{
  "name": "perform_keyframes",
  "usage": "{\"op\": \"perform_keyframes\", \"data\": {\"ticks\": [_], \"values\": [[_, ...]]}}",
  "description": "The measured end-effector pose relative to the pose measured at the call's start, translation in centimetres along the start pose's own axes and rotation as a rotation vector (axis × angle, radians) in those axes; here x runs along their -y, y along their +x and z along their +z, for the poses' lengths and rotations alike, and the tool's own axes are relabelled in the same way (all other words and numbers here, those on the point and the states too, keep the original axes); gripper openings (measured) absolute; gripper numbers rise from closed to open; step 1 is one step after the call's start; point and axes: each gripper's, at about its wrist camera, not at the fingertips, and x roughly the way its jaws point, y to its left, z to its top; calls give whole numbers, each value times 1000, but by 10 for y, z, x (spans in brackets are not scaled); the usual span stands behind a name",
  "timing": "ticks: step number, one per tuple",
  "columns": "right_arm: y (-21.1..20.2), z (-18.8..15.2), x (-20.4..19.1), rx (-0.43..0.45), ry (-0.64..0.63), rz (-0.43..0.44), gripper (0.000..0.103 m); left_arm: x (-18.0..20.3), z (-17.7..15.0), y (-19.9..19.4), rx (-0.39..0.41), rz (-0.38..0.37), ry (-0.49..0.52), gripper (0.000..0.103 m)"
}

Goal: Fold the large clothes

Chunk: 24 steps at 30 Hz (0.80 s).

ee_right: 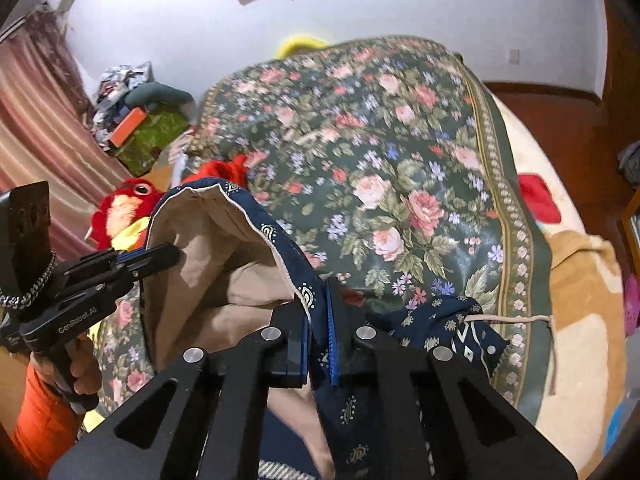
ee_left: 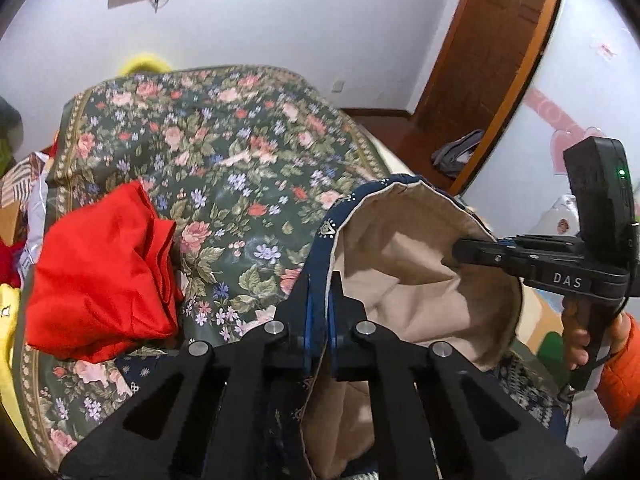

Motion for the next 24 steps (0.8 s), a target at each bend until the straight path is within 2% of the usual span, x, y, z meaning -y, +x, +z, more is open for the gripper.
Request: {"op": "perform_keyframes", "data": {"ticks": [4,9,12,14,17,20,24], "values": [[-27,-10,-16,23,-42,20,6,19,-9,-36,44,-16,40,5],[-53,-30,-30,30,-68,49,6,34,-29,-67,55,-47,56,5],[-64,-44,-34,23,-75,62,6,39,-47,-79,43,-65,53,5],[-69,-54,-36,-16,-64,73,6,41,-58,-83,31,-75,44,5],[-70,-68,-36,-37,-60,78,6,42,-75,-85,-3,-105,21,5],[-69,-81,-35,-32,-51,84,6,46,-93,-87,-28,-114,22,5],[-66,-102,-34,-71,-41,97,6,47,-115,-90,-52,-124,13,5]]}}
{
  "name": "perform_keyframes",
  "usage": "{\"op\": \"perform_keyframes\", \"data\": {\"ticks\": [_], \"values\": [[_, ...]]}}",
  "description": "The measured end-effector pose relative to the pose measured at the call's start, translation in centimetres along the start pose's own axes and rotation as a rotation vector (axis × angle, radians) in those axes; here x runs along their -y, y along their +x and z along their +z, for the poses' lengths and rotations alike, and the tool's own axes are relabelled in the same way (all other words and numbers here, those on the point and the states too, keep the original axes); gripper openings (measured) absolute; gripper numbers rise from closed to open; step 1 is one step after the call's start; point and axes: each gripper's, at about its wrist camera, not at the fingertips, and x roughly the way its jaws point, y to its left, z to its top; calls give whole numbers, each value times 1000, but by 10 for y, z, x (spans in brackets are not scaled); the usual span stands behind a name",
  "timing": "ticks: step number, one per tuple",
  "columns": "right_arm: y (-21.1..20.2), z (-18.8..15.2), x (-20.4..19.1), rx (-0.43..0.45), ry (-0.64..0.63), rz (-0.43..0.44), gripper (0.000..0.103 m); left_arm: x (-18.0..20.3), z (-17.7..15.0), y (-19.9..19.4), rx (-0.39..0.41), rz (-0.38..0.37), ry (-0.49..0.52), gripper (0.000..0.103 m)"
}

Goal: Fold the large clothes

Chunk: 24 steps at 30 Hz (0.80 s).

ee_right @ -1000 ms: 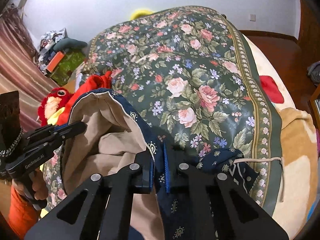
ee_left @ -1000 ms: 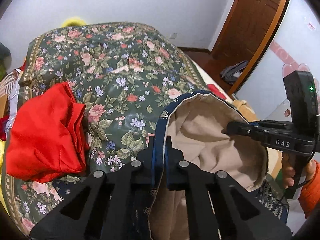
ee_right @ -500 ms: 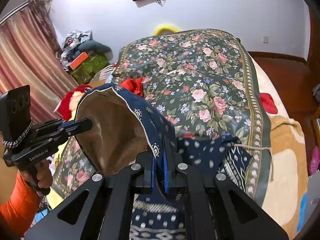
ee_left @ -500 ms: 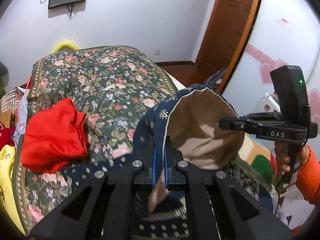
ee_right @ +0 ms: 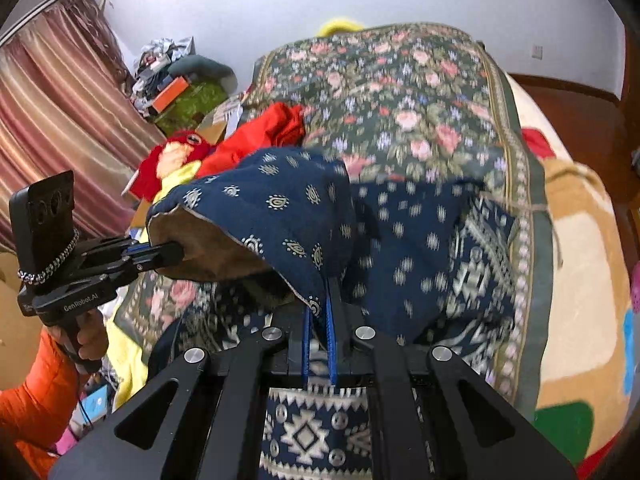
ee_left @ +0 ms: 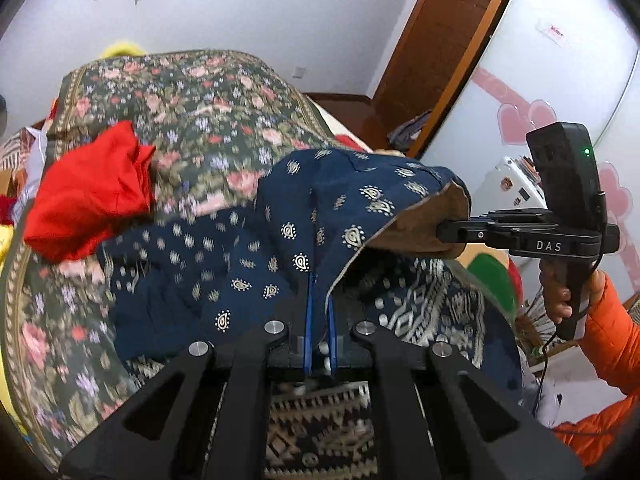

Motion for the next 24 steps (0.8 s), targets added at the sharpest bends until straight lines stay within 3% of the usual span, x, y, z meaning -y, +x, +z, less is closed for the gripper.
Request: {"op": "perform_keyframes", "data": {"ticks": [13,19,21,23,24], "values": [[17,-46,3,-99,20,-28,7,-5,-64,8,-105,86,-7,8],[9,-53,-10,-81,-56,-81,11,-6,-72,-3,-108,105,-8,13],[1,-53,-14,-65,-72,-81,14,-8,-71,-12,-90,116,-15,18],[-6,-51,-14,-52,-77,-99,17,-11,-69,-21,-66,142,-20,35],[-11,-51,-13,-40,-77,-101,18,-13,-68,-27,-48,154,-27,39]]}}
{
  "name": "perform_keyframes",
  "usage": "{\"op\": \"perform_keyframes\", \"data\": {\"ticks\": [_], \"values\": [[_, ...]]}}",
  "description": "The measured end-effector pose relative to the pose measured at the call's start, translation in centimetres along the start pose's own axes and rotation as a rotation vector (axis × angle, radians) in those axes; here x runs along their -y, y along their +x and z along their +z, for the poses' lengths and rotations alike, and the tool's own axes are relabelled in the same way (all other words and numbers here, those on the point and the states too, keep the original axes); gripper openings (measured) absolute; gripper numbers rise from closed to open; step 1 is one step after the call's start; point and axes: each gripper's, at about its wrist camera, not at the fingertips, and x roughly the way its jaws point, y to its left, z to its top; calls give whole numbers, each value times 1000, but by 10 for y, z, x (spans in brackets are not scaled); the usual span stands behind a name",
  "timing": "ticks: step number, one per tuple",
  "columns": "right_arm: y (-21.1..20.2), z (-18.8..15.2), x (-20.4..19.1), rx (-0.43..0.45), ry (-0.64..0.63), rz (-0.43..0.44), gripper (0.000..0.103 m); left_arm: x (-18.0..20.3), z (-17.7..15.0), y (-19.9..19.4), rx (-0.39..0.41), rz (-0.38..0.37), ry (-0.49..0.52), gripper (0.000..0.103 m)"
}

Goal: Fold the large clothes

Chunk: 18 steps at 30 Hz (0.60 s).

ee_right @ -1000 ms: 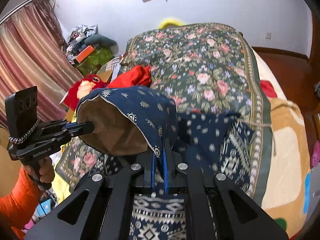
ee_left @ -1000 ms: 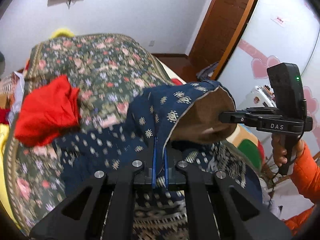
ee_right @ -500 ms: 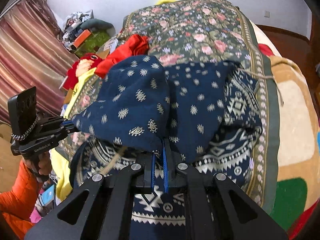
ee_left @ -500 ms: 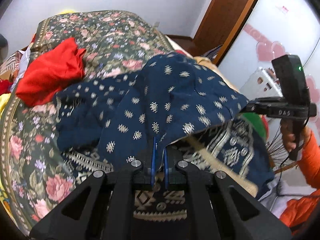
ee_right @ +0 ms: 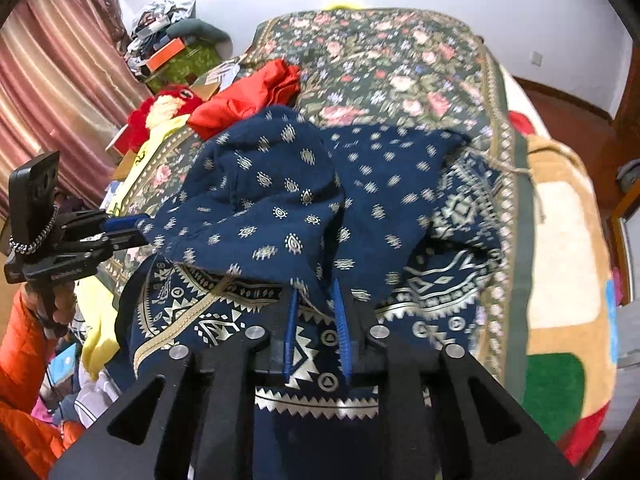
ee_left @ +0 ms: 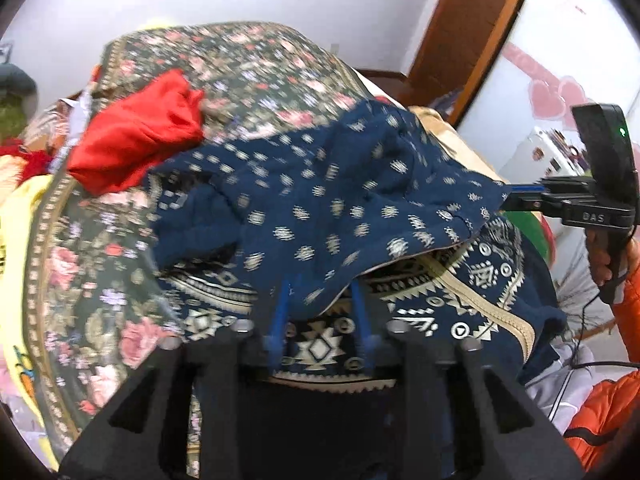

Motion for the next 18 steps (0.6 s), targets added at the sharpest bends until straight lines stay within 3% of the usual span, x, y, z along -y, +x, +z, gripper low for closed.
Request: {"op": "perform_keyframes", "data": {"ticks": [1,4,8,10,16,18], "values": [[-5,1,2,12,4,-1,20,-3,1,-5,13,6,-9,44],[-19,3,12,55,32,-25,28,-16,4,-20,51,30,-42,45],[-31,9,30,105,80,-57,30,-40,13,-32,100,71,-99,50],[-32,14,40,118,111,-79,38,-54,20,-30,115,102,-127,53],[-18,30,75,132,207,-145,63,-99,40,-1,106,141,-233,61],[-5,35,88,111,249,-160,64,-119,44,19,76,112,-307,61]]}}
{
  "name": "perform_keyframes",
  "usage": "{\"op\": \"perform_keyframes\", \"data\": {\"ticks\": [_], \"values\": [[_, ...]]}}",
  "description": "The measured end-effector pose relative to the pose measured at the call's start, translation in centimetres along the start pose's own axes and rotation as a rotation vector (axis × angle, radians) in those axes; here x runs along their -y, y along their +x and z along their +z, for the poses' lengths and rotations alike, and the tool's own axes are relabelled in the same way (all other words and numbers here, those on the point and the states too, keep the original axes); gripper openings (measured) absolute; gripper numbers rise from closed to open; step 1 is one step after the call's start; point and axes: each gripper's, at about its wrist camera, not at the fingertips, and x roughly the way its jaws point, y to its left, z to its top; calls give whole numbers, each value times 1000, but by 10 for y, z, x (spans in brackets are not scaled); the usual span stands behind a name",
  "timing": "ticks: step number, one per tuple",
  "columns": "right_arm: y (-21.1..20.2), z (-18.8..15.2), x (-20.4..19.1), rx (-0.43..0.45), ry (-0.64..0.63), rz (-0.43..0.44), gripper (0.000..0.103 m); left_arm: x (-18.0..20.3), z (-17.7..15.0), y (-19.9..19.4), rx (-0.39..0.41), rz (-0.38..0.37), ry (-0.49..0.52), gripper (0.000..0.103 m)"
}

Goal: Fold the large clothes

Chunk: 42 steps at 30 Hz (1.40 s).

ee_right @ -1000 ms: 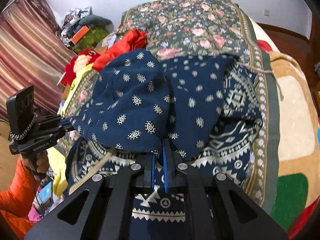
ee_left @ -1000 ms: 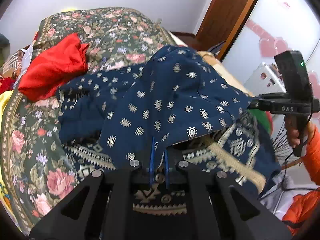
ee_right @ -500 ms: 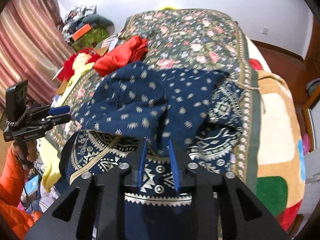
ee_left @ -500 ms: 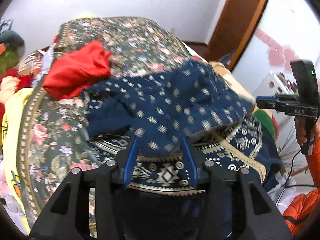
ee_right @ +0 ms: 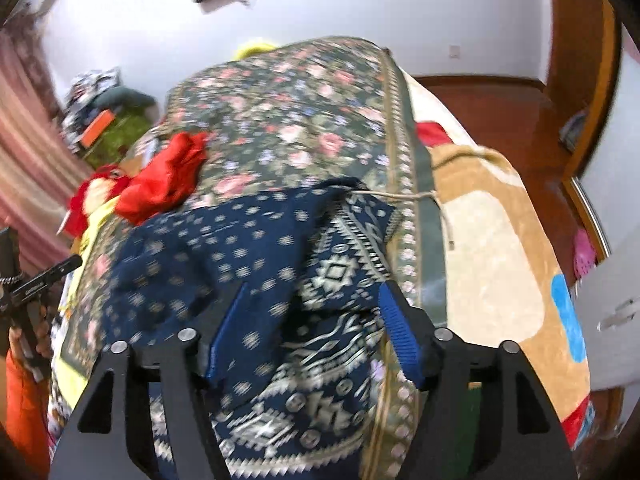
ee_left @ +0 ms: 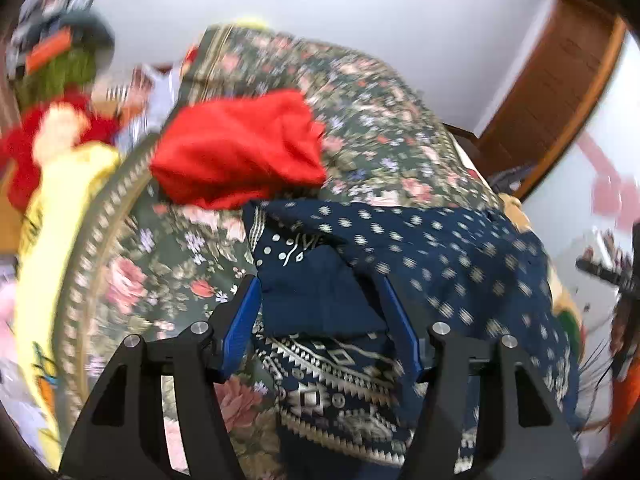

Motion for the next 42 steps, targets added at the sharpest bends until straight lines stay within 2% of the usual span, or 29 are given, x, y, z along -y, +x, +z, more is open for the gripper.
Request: {"op": "perform_keyframes", "data": {"ticks": [5,13,16,21,27,30,32,33,35,39,42], "values": [[40,6,23,-85,94,0,64,-33,-1,53,-104,-84,-188,61],[81,8,41,-173,162,27,64,-59,-12,115,-203,-129,-312,61],[92,13,45,-188,179,54,64,-66,-13,133,-219,-187,-370,61],[115,21,50,-219,223,88,64,-68,-2,148,-190,-245,-402,65],[140,29,66,-236,372,179,68,-76,13,171,-193,-319,-497,65],[138,29,64,-235,374,167,62,-78,13,173,-197,-334,-533,55],[135,29,57,-231,336,159,48,-79,9,174,-214,-337,-555,32],[133,29,52,-229,313,167,37,-80,6,174,-219,-352,-570,29],[125,29,45,-216,284,163,28,-81,2,170,-215,-359,-584,17],[102,35,30,-130,212,122,22,-72,5,148,-185,-290,-509,11],[84,44,22,-70,178,132,21,-50,19,120,-130,-216,-389,7]]}}
